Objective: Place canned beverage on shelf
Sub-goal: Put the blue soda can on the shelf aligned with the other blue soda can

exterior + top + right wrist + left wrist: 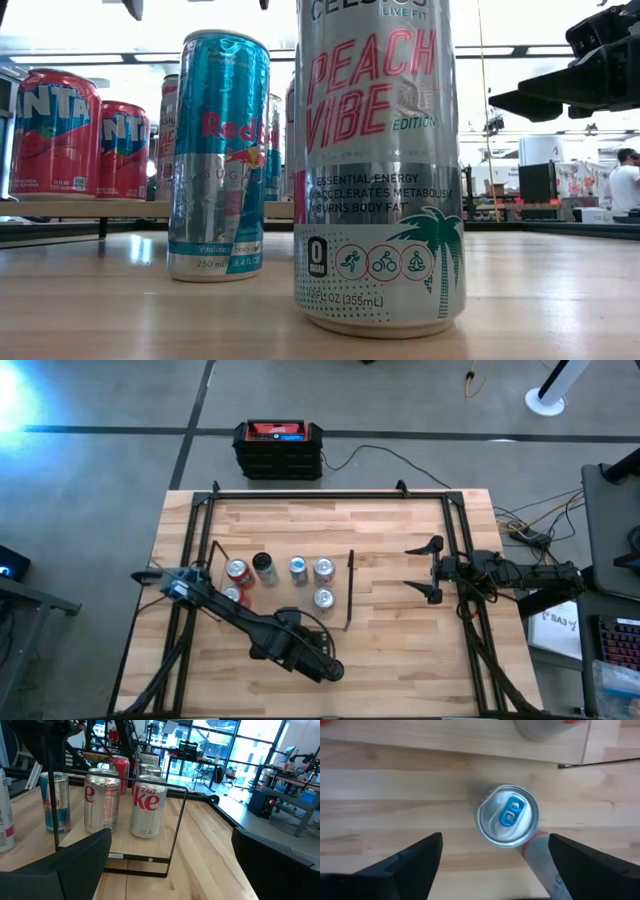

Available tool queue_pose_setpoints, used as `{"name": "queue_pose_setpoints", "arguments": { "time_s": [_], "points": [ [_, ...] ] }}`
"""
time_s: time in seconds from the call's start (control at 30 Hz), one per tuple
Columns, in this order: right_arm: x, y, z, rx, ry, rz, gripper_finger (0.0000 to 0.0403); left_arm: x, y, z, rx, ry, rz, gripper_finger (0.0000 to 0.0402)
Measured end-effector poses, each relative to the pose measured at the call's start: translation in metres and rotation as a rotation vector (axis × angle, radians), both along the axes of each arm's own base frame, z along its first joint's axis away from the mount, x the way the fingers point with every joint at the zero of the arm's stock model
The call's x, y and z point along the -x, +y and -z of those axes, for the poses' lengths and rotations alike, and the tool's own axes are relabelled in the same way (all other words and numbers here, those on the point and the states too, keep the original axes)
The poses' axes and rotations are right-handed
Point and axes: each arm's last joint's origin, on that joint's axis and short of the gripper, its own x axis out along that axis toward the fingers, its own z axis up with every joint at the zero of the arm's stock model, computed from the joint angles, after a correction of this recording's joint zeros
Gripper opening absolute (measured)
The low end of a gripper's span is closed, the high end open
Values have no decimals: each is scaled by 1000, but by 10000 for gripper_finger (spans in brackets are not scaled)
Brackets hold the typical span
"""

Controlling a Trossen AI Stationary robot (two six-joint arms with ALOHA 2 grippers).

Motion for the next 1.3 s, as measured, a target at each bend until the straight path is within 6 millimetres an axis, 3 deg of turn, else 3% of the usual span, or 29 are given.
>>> {"name": "queue_pose_setpoints", "arguments": {
  "time_s": [0.33, 0.9, 1.1, 1.3],
  "points": [
    [0, 0, 0, -1, 0, 0, 398, -4, 0, 16, -54, -18, -6, 375],
    [0, 0, 0, 0, 0, 0, 398, -12, 5, 50, -57, -23, -73, 374],
    [0, 0, 0, -1, -1, 0, 398, -13, 5, 52, -52, -28, -96, 346],
    [0, 0, 0, -1, -1, 0, 398, -13, 4, 52, -48, -37, -97, 279]
  ]
}}
